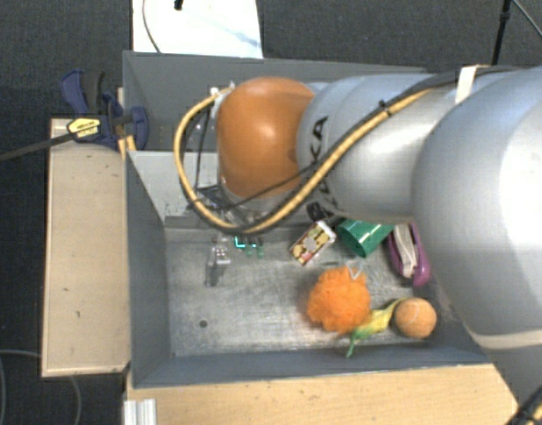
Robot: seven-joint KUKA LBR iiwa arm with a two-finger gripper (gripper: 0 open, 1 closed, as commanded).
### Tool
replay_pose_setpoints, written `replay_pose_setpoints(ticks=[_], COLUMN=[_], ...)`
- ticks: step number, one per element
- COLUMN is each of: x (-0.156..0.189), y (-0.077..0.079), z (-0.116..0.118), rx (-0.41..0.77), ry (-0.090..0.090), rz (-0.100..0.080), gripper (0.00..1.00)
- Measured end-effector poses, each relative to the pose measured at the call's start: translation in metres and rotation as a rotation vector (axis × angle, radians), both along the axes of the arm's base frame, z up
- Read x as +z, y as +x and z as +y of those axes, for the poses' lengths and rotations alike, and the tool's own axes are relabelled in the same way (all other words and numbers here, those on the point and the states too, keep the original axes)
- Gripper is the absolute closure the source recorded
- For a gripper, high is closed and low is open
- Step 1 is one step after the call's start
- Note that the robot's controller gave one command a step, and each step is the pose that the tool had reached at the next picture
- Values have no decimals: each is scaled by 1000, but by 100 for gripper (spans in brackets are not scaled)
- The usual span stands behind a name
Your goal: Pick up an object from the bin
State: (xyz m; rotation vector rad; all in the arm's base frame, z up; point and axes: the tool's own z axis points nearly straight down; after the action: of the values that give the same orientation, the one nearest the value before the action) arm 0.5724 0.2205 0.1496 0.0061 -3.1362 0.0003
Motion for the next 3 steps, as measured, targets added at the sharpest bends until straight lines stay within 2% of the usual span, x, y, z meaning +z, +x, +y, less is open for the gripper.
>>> replay_pose_setpoints(ticks=[1,2,3], x=[5,-27,-23], y=[2,-17,-21], z=[-1,-50,-87], rx=[-5,53,-22], ry=[2,2,0], rz=[-8,-10,-5], gripper=[0,0,0])
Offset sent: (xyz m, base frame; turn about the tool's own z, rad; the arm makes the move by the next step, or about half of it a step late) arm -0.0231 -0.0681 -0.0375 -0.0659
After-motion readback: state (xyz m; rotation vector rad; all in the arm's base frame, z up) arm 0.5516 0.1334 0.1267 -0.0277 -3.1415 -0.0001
